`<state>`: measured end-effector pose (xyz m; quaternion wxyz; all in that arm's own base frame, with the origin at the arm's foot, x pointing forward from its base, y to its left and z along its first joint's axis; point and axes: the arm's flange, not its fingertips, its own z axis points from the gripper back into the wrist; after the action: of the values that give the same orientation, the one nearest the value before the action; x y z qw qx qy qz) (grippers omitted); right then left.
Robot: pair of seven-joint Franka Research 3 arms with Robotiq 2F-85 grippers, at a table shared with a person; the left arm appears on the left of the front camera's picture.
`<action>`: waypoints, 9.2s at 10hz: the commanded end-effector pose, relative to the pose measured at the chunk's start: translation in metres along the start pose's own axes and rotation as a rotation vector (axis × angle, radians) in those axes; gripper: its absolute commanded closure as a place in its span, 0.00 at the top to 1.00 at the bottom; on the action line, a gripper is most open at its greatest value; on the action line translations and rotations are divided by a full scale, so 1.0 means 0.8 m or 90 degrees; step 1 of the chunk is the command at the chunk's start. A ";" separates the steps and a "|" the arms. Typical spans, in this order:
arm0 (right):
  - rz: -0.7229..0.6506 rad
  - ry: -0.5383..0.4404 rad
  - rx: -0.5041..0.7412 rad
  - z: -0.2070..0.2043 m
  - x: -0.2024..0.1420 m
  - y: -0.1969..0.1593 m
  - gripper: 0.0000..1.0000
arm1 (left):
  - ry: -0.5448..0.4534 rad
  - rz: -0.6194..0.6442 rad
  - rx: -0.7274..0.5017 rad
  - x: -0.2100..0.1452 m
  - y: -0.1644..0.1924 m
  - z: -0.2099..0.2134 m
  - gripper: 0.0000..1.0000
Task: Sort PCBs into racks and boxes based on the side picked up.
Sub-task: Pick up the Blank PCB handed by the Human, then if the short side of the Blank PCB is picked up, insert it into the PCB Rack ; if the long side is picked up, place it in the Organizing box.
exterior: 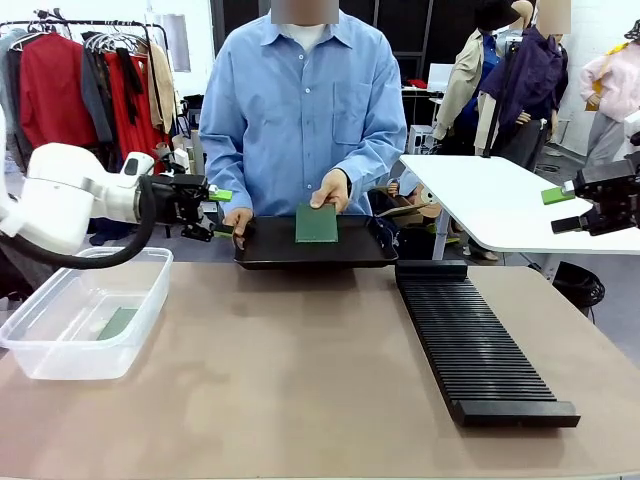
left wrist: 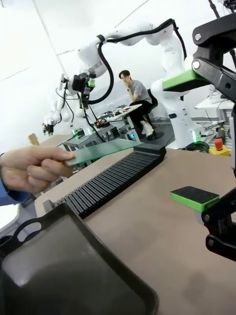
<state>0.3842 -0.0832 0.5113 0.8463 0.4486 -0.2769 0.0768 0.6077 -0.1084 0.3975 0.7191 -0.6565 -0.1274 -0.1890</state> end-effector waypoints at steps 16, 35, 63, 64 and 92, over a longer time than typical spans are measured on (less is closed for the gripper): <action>0.002 -0.015 0.012 -0.003 0.005 0.002 1.00 | -0.064 -0.033 -0.062 0.021 0.063 -0.183 1.00; 0.002 -0.015 0.012 -0.003 0.005 0.002 1.00 | -0.027 -0.015 -0.090 0.023 0.064 -0.179 0.00; 0.002 -0.015 0.012 -0.003 0.005 0.002 1.00 | 0.030 0.277 0.128 -0.060 -0.123 -0.001 0.00; 0.002 -0.015 0.012 -0.003 0.005 0.002 1.00 | 0.039 0.301 0.179 -0.059 -0.131 0.014 0.00; 0.002 -0.015 0.012 -0.003 0.005 0.002 1.00 | 0.059 0.285 0.576 -0.118 -0.002 0.195 0.00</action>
<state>0.3844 -0.0833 0.5109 0.8465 0.4486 -0.2763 0.0764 0.5350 0.0531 0.3784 0.9632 -0.2679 -0.0115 0.0193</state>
